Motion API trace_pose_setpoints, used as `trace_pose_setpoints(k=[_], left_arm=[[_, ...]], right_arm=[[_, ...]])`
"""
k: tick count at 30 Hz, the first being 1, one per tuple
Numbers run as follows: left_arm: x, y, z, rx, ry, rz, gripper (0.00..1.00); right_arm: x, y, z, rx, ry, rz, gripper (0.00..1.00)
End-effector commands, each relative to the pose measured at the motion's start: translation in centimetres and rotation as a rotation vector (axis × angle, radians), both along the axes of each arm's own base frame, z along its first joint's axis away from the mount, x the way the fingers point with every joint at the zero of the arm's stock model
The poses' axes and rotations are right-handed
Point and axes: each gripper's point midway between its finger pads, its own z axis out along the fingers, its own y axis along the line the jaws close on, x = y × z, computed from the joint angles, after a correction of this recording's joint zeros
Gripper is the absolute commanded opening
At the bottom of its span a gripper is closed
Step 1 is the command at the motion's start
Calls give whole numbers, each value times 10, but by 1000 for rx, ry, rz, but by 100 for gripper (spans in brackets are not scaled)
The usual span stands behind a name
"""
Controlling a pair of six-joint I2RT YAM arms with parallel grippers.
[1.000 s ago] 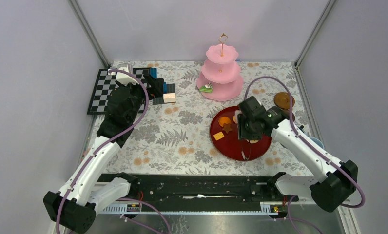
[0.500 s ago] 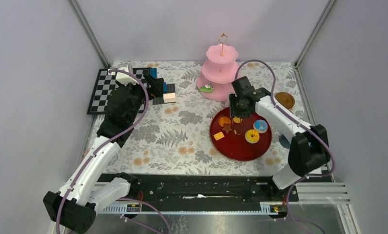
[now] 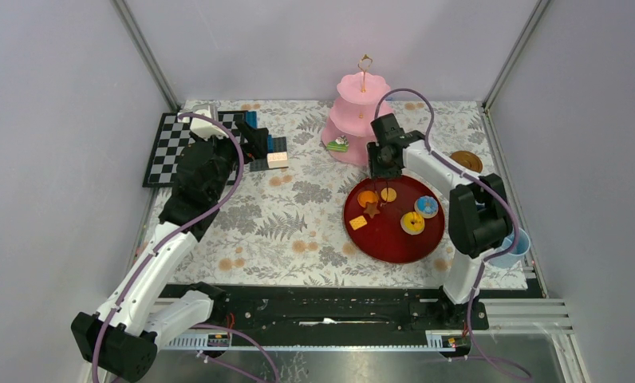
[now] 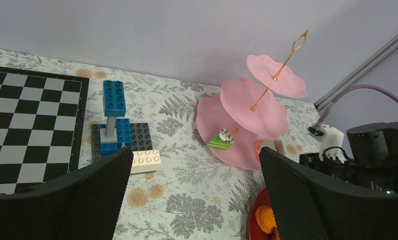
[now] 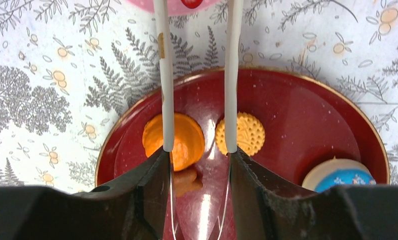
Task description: Serve the afternoon tea
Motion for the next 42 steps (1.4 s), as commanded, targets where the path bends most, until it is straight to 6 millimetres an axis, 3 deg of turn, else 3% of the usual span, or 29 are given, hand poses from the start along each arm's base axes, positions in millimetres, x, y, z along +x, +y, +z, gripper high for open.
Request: trace_pose_setpoints(k=[1, 8, 16, 25, 28, 33, 39, 42], left_arm=[[0, -2, 25, -26, -52, -10, 99], [-1, -2, 25, -26, -52, -12, 99], [0, -3, 24, -25, -49, -13, 99], [0, -3, 24, -26, -49, -14, 99], [0, -4, 23, -28, -48, -18, 99], [0, -3, 24, -28, -49, -17, 99], [0, -4, 23, -29, -47, -21, 99], [1, -7, 20, -29, -39, -29, 99]], right_arm=[[35, 7, 15, 15, -82, 13, 26], [51, 9, -2, 16, -50, 4, 31], [57, 11, -11, 14, -36, 3, 47], [49, 8, 2, 13, -35, 0, 63], [46, 4, 8, 4, -35, -5, 65], [34, 1, 17, 6, -22, -12, 65], [4, -7, 35, 27, -22, -12, 66], [-22, -8, 42, 67, 1, 0, 66]])
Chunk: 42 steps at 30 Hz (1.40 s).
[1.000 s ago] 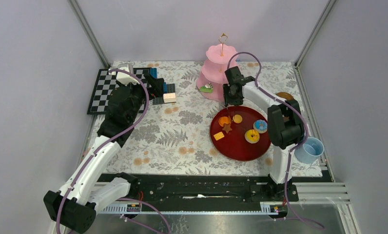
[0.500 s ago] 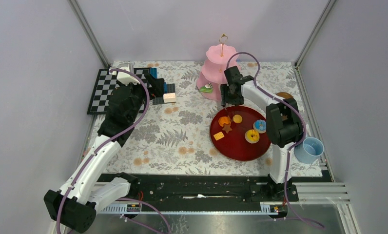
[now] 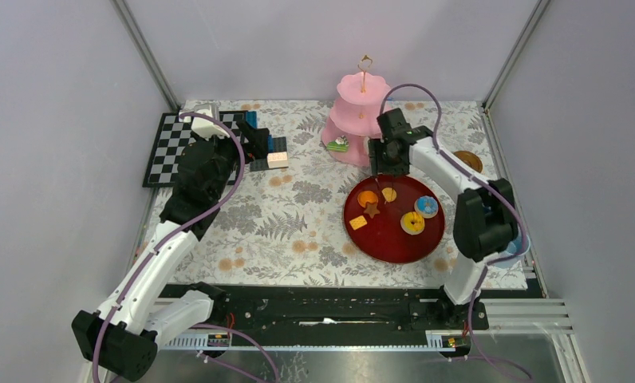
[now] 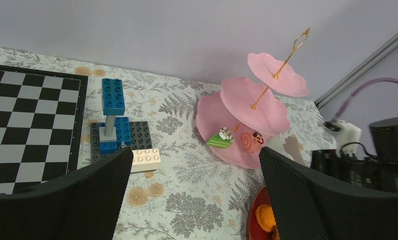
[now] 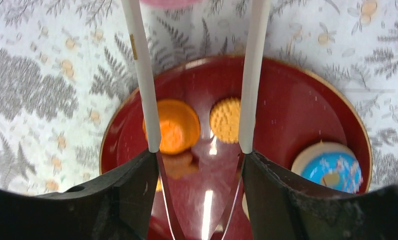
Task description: Serve the afternoon tea
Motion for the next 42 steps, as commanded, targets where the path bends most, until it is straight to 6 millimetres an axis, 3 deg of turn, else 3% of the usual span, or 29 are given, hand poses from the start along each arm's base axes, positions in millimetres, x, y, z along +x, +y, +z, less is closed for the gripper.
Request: trace_pose_setpoints(k=[1, 7, 11, 16, 22, 28, 31, 36, 42], left_arm=[[0, -6, 22, -31, -44, -27, 99], [1, -6, 22, -30, -43, -27, 99], [3, -9, 19, -32, -32, -37, 99], [3, -10, 18, -34, -30, -42, 99], [4, -10, 17, -31, -26, -39, 99], [1, -7, 22, -30, -41, -30, 99], [0, -7, 24, -30, -46, -29, 99], [-3, -8, 28, -37, -57, -35, 99], [-3, -9, 27, -41, -53, -42, 99]], right_arm=[[-39, -4, 31, 75, -2, 6, 66], [-111, 0, 36, 215, 32, 66, 64], [-158, -12, 40, 241, 59, 60, 65], [-200, -6, 26, 358, 135, 14, 65], [-203, -24, 15, 350, 104, -241, 69], [-195, -60, 29, 262, -28, -460, 64], [-203, -67, 34, 255, -34, -493, 64], [-232, -71, 14, 209, 92, -491, 66], [-239, -69, 2, 186, 151, -443, 71]])
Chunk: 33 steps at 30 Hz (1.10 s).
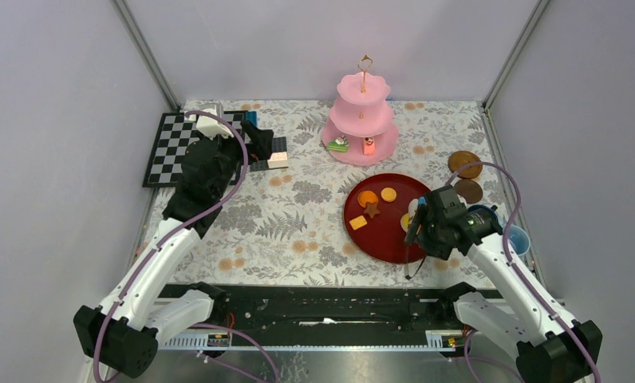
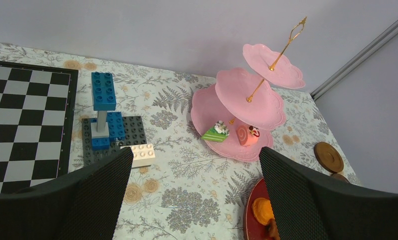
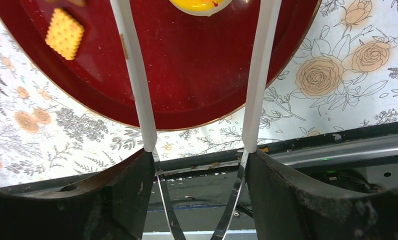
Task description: Serve the afternoon tea
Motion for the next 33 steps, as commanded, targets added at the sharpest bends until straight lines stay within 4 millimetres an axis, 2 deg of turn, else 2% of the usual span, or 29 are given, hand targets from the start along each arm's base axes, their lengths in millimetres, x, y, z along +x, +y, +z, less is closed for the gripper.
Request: trace_pose_setpoints(k=[1, 13, 23, 33], left_arm=[[-5, -1, 34, -41, -75, -9, 99], [-4, -1, 32, -38, -68, -6, 99], [-4, 0, 33, -39, -71, -6, 99], [-5, -1, 34, -42, -73, -9, 99]], right_arm=[[-8, 0, -11, -13, 63, 29, 71], [-4, 16, -35, 22, 135, 110, 70], [-6, 15, -53, 7, 170, 111, 69], [0, 12, -59, -20, 166, 111, 67]])
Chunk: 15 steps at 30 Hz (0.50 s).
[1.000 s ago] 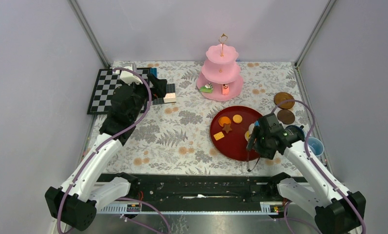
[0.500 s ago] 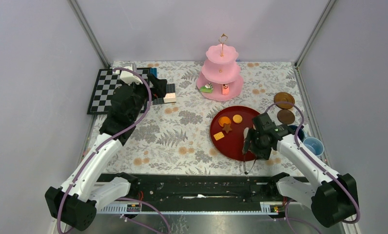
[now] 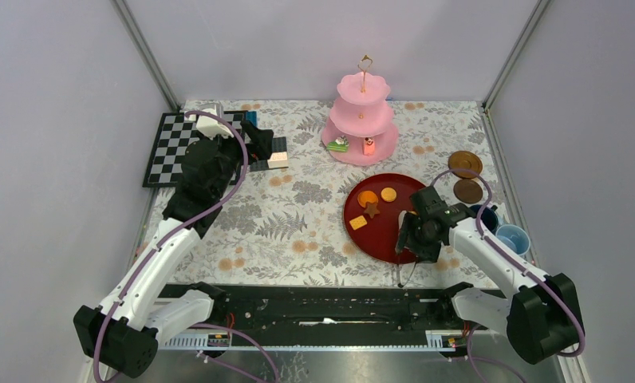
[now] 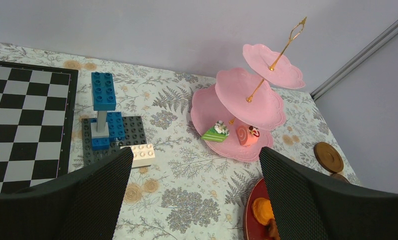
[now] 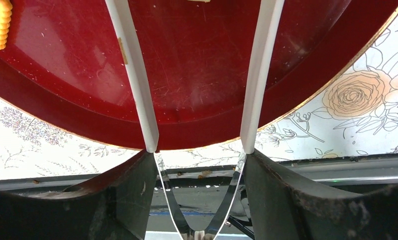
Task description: Serve the afternoon tea
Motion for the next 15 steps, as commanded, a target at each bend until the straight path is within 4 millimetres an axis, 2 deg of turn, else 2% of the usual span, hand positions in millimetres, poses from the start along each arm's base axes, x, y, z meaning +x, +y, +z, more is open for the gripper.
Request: trace_pose_setpoints(k=[1, 5, 7, 9, 15], left_arm=[[-5, -1, 34, -42, -72, -10, 99], [-4, -1, 33, -41, -71, -8, 99], [-4, -1, 33, -41, -71, -8, 99], [-4, -1, 33, -41, -70, -7, 99], [-3, -3, 31, -41, -63, -15, 99]], right_arm=[[8, -1, 0, -15, -27, 11, 66], [9, 0, 4, -8, -37, 12, 60], [8, 1, 10, 3, -48, 16, 54], [10, 1, 20, 10, -73, 20, 46], [20, -4, 59, 12, -223, 49, 43]])
